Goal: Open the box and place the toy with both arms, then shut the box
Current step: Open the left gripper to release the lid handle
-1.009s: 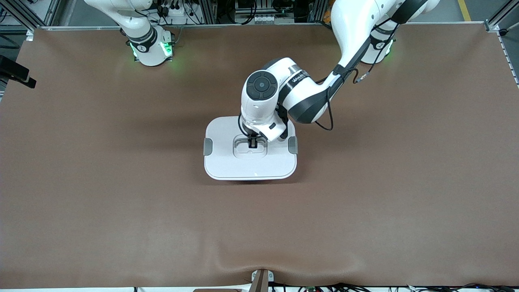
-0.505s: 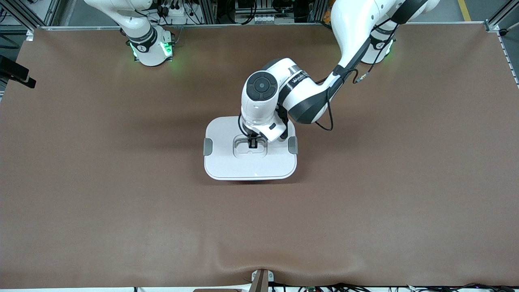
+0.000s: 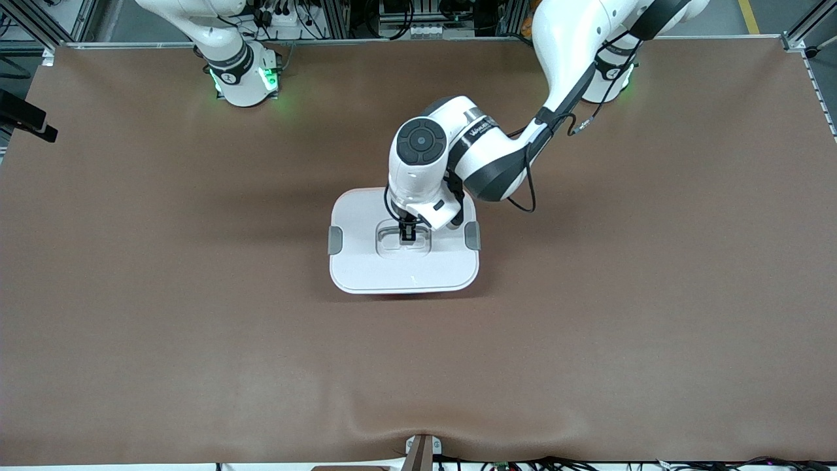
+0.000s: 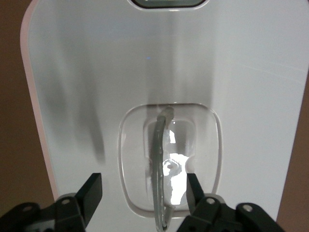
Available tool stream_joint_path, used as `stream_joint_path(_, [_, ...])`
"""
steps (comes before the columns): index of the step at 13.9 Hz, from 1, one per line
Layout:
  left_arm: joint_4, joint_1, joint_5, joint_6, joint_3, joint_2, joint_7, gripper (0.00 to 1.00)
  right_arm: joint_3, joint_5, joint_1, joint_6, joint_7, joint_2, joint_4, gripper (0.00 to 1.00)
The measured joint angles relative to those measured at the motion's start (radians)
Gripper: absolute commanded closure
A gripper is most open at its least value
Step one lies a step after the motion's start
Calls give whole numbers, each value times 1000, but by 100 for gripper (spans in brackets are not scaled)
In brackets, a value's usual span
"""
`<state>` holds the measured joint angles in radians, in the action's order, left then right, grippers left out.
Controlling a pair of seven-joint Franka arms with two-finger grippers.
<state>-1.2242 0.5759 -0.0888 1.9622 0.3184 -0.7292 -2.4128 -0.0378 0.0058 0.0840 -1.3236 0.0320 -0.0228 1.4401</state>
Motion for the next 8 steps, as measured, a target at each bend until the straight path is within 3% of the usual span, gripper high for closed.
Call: stream_joint_path(8, [24,-12,-3,5,-2,23,31,0,0,0,0,0,0,0,0,0])
